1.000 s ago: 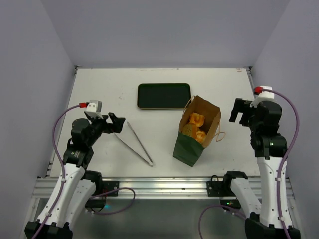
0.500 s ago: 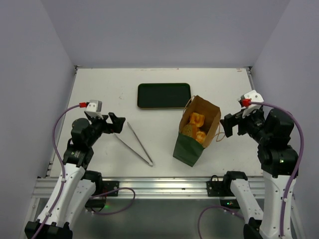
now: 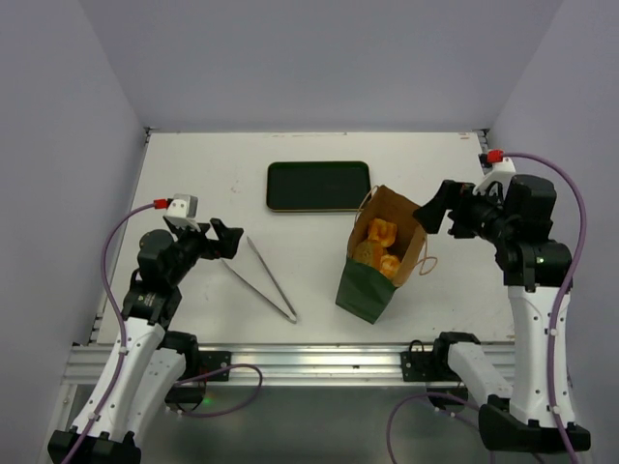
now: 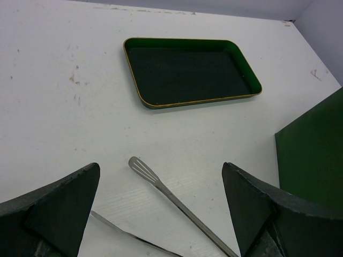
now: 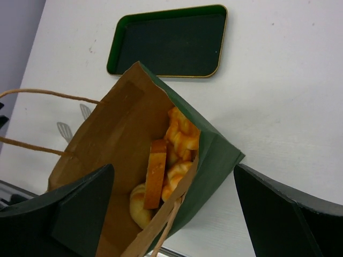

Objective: Take the fake bread out of the paper bag

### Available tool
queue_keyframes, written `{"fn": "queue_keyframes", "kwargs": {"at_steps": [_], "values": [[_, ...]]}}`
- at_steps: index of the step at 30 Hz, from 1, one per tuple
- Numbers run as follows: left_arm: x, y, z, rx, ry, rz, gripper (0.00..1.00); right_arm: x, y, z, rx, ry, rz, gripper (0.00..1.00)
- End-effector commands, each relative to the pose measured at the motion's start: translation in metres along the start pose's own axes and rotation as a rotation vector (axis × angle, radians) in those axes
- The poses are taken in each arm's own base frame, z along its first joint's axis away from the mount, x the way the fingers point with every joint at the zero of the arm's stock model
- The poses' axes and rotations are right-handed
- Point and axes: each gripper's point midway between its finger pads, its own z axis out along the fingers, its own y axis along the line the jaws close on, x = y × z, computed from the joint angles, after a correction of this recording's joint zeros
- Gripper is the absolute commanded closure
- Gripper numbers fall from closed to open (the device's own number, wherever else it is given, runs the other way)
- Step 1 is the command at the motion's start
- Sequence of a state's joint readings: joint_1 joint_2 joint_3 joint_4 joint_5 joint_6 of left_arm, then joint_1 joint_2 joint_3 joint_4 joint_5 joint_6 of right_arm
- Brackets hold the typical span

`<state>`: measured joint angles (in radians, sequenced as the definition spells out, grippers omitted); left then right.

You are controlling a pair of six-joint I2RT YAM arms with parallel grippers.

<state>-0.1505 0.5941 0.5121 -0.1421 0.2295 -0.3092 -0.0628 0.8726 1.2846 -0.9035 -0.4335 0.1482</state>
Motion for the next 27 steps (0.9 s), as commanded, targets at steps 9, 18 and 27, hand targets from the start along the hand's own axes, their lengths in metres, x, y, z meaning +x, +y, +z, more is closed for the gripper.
{"fn": "queue_keyframes", "kwargs": {"at_steps": [9, 18, 27], "values": [[-0.013, -0.005, 0.0, 0.029, -0.048, 0.036, 0.0, 0.045, 0.009, -0.007, 0.015, 0.114, 0.315, 0.14], [-0.012, -0.004, 0.0, 0.028, -0.046, 0.033, 0.0, 0.068, 0.011, 0.003, -0.015, 0.172, 0.39, 0.27], [-0.011, -0.004, 0.0, 0.028, -0.044, 0.033, 0.0, 0.068, 0.009, 0.019, -0.028, 0.166, 0.456, 0.4]]}}
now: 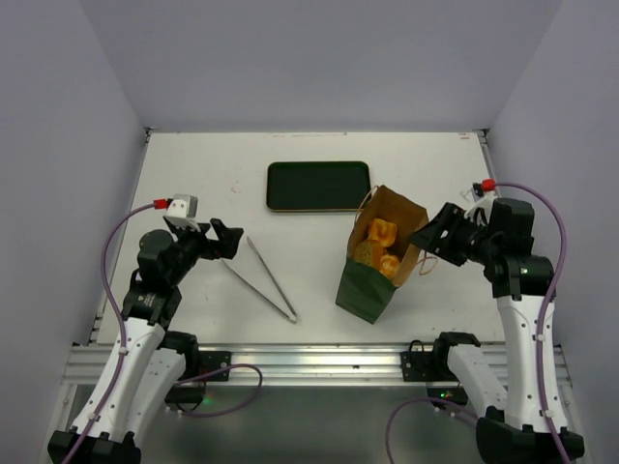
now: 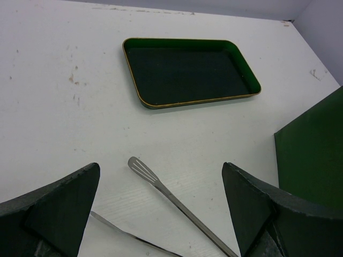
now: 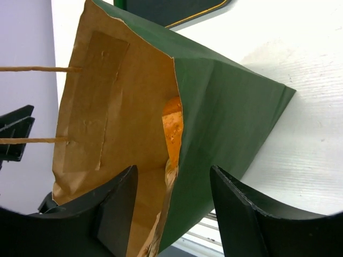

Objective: Take the fake bread out of the paper bag

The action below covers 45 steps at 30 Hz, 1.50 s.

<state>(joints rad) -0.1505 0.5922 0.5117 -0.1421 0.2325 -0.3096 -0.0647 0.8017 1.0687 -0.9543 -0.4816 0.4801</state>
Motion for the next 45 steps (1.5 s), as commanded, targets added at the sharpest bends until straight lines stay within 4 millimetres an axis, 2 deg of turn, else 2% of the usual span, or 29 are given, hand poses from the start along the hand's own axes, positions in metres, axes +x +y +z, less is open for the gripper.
{"fn": "queue_keyframes", "kwargs": {"at_steps": [1, 9, 10, 11, 13, 14, 15, 21, 28, 31, 33, 38, 41, 45], "values": [[-0.012, -0.004, 0.0, 0.025, -0.045, 0.033, 0.0, -0.005, 0.007, 0.007, -0.044, -0.008, 0.045, 0.41], [-0.011, -0.005, 0.001, 0.035, -0.039, 0.031, 0.0, 0.003, -0.004, 0.017, -0.025, 0.008, 0.07, 0.57], [-0.011, -0.005, 0.001, 0.036, -0.039, 0.03, 0.0, 0.002, -0.004, 0.017, -0.026, 0.002, 0.059, 0.61], [-0.011, -0.006, 0.001, 0.039, -0.038, 0.03, 0.0, 0.001, -0.004, 0.017, -0.027, -0.002, 0.054, 0.71], [-0.01, -0.007, 0.001, 0.046, -0.036, 0.029, 0.0, -0.003, -0.004, 0.016, -0.024, -0.017, 0.036, 0.84], [-0.01, -0.008, 0.001, 0.051, -0.033, 0.027, 0.0, -0.009, -0.002, 0.014, -0.021, -0.04, 0.022, 0.98], [-0.009, -0.01, 0.001, 0.062, -0.03, 0.026, 0.0, -0.012, -0.001, 0.013, -0.02, -0.054, 0.007, 1.0], [-0.009, -0.021, 0.0, 0.119, -0.027, 0.012, 0.0, -0.046, 0.013, -0.003, -0.024, -0.168, -0.133, 1.0], [-0.005, -0.026, 0.001, 0.154, -0.013, -0.007, 0.0, -0.116, 0.043, -0.037, -0.003, -0.401, -0.486, 1.0], [-0.003, -0.029, 0.001, 0.169, -0.004, -0.014, 0.0, -0.135, 0.046, -0.046, 0.037, -0.452, -0.627, 1.0], [0.0, -0.033, 0.001, 0.193, 0.01, -0.029, 0.0, -0.146, 0.04, -0.045, 0.089, -0.464, -0.732, 1.0], [0.02, -0.045, 0.002, 0.25, 0.102, -0.171, 0.02, -0.149, 0.022, -0.025, 0.137, -0.385, -0.848, 1.0], [0.034, -0.05, 0.001, 0.263, 0.171, -0.268, 0.02, -0.141, 0.004, -0.003, 0.154, -0.294, -0.882, 1.0], [0.042, -0.056, 0.0, 0.249, 0.225, -0.362, 0.03, -0.126, -0.021, 0.028, 0.205, -0.179, -0.922, 1.0]]}}
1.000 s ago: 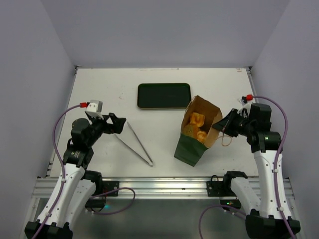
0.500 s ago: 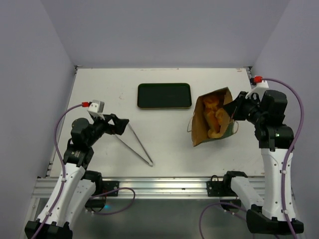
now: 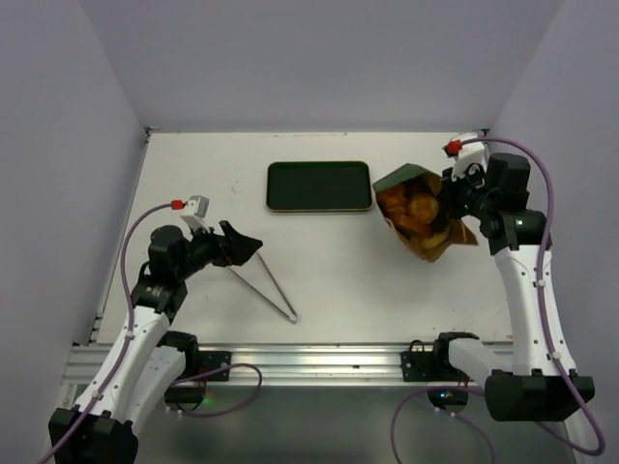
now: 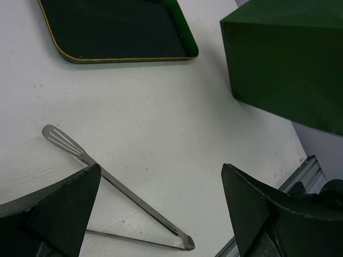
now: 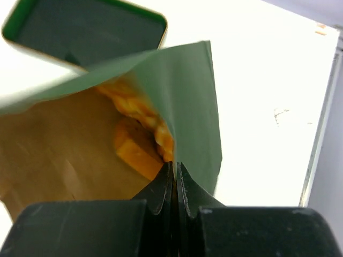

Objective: Take the fake bread out of the paper bag

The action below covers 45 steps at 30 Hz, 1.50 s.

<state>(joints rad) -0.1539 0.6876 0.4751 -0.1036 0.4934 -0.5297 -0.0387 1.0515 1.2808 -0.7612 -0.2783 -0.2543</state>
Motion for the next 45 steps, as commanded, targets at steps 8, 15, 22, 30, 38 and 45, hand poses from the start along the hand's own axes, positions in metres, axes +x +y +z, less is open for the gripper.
{"fn": "queue_keyframes", "kwargs": {"at_steps": [8, 15, 22, 30, 38, 45], "values": [[0.041, -0.016, 0.015, -0.071, 0.136, -0.191, 0.03, 0.029, 0.045, 0.039, -0.117, 0.024, -0.088, 1.0], [0.058, -0.011, 0.023, -0.17, 0.171, -0.241, 0.04, 0.038, 0.085, 0.042, -0.264, 0.015, 0.026, 1.0], [0.072, -0.015, 0.033, -0.207, 0.216, -0.239, 0.04, 0.05, 0.112, 0.047, -0.354, 0.039, 0.108, 1.0], [0.075, -0.022, 0.038, -0.198, 0.23, -0.225, 0.04, 0.037, 0.09, 0.026, -0.238, -0.016, 0.001, 1.0], [0.07, -0.028, 0.038, -0.174, 0.227, -0.203, 0.04, -0.015, 0.044, -0.003, -0.006, -0.121, -0.11, 1.0], [0.064, -0.032, 0.037, -0.16, 0.217, -0.189, 0.03, -0.031, 0.008, -0.014, 0.179, -0.129, -0.145, 1.0]]}}
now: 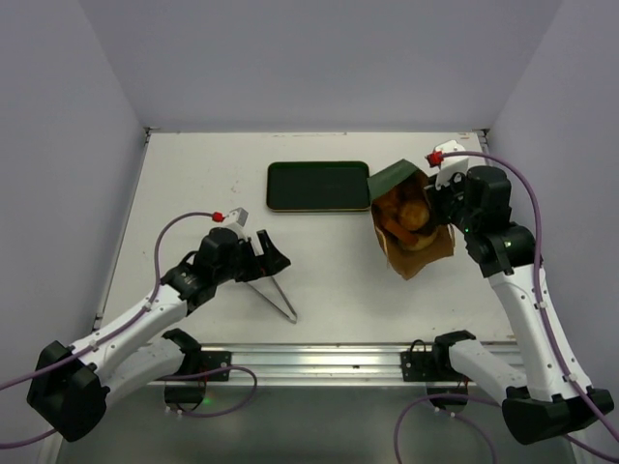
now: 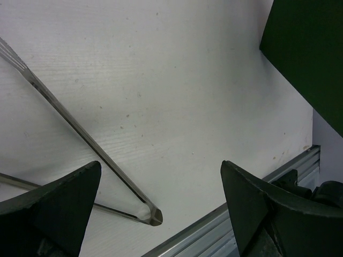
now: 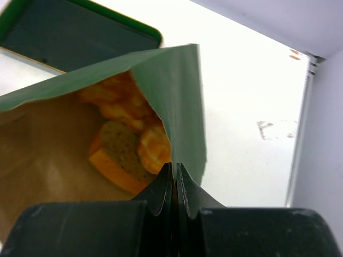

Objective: Take the fake bread out of the paper bag

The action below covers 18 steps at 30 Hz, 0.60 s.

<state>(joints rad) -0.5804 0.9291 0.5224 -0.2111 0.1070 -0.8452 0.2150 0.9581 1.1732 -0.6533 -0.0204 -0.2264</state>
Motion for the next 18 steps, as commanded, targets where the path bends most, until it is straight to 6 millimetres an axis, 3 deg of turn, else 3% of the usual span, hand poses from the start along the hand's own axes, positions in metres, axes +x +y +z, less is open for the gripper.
{"fn": "queue_keyframes", "kwargs": {"at_steps": [1, 7, 11, 18], "values": [[-0.019, -0.018, -0.008, 0.039, -0.053, 0.032, 0.03, -0.025, -0.032, -0.012, 0.146, -0.058, -0.044, 1.0], [-0.022, -0.012, -0.008, 0.0, -0.06, 0.053, 0.03, -0.032, -0.041, -0.022, 0.191, -0.077, -0.076, 1.0], [-0.021, -0.007, -0.004, -0.024, -0.051, 0.053, 0.03, -0.029, -0.036, -0.015, 0.169, -0.077, -0.031, 1.0], [-0.02, -0.005, -0.005, -0.034, -0.05, 0.063, 0.03, -0.029, -0.06, -0.009, 0.3, -0.062, -0.064, 1.0]]}}
